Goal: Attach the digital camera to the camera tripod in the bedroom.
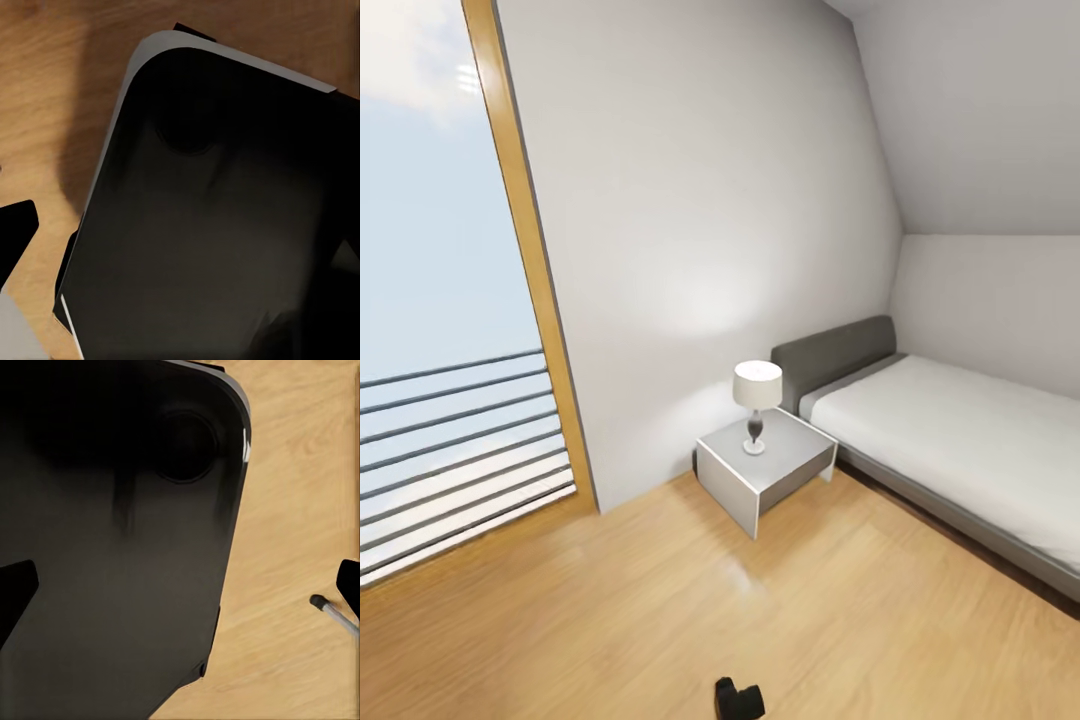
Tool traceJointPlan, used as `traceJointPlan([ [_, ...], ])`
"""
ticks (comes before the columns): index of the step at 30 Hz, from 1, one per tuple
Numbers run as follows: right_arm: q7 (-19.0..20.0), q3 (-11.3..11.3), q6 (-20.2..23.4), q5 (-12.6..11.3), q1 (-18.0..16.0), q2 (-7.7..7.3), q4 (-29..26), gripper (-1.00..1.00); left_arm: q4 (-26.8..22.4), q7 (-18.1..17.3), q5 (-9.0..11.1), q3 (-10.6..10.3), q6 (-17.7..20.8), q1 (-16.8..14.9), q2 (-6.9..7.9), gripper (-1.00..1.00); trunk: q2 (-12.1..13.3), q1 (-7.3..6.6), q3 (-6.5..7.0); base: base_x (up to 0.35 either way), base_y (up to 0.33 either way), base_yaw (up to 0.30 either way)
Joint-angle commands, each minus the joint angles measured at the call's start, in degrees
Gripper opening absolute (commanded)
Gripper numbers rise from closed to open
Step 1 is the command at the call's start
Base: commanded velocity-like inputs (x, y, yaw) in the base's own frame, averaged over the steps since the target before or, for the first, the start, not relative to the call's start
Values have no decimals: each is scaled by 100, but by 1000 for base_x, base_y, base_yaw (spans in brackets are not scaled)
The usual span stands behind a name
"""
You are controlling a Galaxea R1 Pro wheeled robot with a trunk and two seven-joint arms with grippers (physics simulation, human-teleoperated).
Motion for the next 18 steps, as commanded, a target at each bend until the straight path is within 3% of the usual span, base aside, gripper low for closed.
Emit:
traceJointPlan([
  [1,-5,0,-17,48,-2,-2,1,100,-5,2,18,6,-9,1,0,100,-2,3,-4,312,0,0],
  [18,-5,3,-17,53,1,-4,1,100,-5,1,18,6,-9,1,-1,100,-2,3,-4,319,0,0],
])
